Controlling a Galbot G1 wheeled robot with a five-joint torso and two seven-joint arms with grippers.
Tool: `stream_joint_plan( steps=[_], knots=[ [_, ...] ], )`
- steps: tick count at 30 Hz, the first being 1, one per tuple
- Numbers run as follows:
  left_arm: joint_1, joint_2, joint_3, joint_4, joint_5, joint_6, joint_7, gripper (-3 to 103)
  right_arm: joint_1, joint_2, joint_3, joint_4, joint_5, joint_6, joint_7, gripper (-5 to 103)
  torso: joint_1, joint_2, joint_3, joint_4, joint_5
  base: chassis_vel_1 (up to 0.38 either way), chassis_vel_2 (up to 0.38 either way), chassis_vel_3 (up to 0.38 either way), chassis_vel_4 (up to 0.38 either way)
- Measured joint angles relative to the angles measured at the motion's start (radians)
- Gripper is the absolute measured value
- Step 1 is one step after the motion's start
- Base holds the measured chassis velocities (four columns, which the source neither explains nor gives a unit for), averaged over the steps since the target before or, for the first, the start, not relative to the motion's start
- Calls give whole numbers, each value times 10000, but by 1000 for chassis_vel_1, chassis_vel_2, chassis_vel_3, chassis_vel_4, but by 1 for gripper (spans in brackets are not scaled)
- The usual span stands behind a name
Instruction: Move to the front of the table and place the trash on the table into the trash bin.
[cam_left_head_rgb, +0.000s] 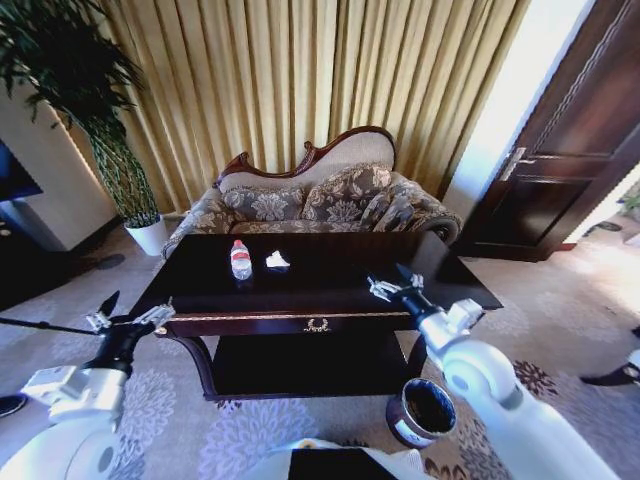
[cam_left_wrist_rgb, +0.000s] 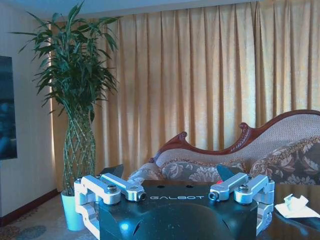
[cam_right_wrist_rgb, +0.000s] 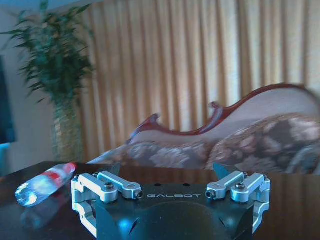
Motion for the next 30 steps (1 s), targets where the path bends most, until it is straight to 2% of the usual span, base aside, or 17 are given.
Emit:
stream_joint_plan(
  steps=[1, 5, 6, 8, 10, 11, 15, 16, 18, 20, 23, 30],
  knots=[
    [0, 0, 0, 0, 0, 0, 0, 100, 0, 0, 0, 0, 0, 0, 0, 100, 0, 0, 0, 0, 0, 0, 0, 0, 0],
    [-27, -44, 41, 0, -2, -17, -2, 100, 2636, -249, -2194, -1005, 533, -184, 565, 100, 1, 0, 0, -1, -4, 0, 0, 0, 0],
    [-27, -44, 41, 0, -2, -17, -2, 100, 2636, -249, -2194, -1005, 533, -184, 565, 100, 1, 0, 0, -1, -4, 0, 0, 0, 0],
    [-24, -52, 101, 0, 1, -23, -8, 100, 4106, -64, -3759, -1557, 905, -360, 1028, 100, 2, -1, 1, 4, -2, 0, 0, 0, 0],
    [-28, -48, 107, 0, 1, -24, -16, 100, 4806, 98, -4471, -1786, 1224, -525, 1276, 100, 2, -1, 1, -1, -1, 0, 0, 0, 0],
    [-28, -48, 107, 0, 1, -24, -16, 100, 4806, 98, -4471, -1786, 1224, -525, 1276, 100, 2, -1, 1, -1, -1, 0, 0, 0, 0],
    [-32, -62, 96, 0, 6, -29, -22, 100, 7014, 786, -6622, -2606, 1728, -802, 1782, 100, 3, 0, 0, -1, -7, 0, 0, 0, 0],
    [-32, -62, 96, 0, 6, -29, -22, 100, 7014, 786, -6622, -2606, 1728, -802, 1782, 100, 3, 0, 0, -1, -7, 0, 0, 0, 0],
    [-12, -112, 95, 0, 15, -29, -27, 100, 7732, 1281, -7418, -3245, 1732, -819, 1836, 100, 3, -1, 1, 0, -3, 0, 0, 0, 0],
    [-9, -116, 101, 0, 15, -29, -29, 100, 7971, 1489, -7664, -3522, 1731, -827, 1845, 100, 3, -1, 1, -1, -3, 0, 0, 0, 0],
    [-24, -100, 197, 0, -21, 5, -76, 100, 8611, 2194, -8282, -4485, 1731, -868, 1916, 100, 3, -1, 1, -2, -2, 0, 0, 0, 0],
    [-55, -98, 330, 0, 20, 18, -81, 100, 9406, 3121, -8891, -5629, 1757, -1218, 2097, 100, 3, -1, 0, -2, -4, 0, 0, 0, 0]
  ],
)
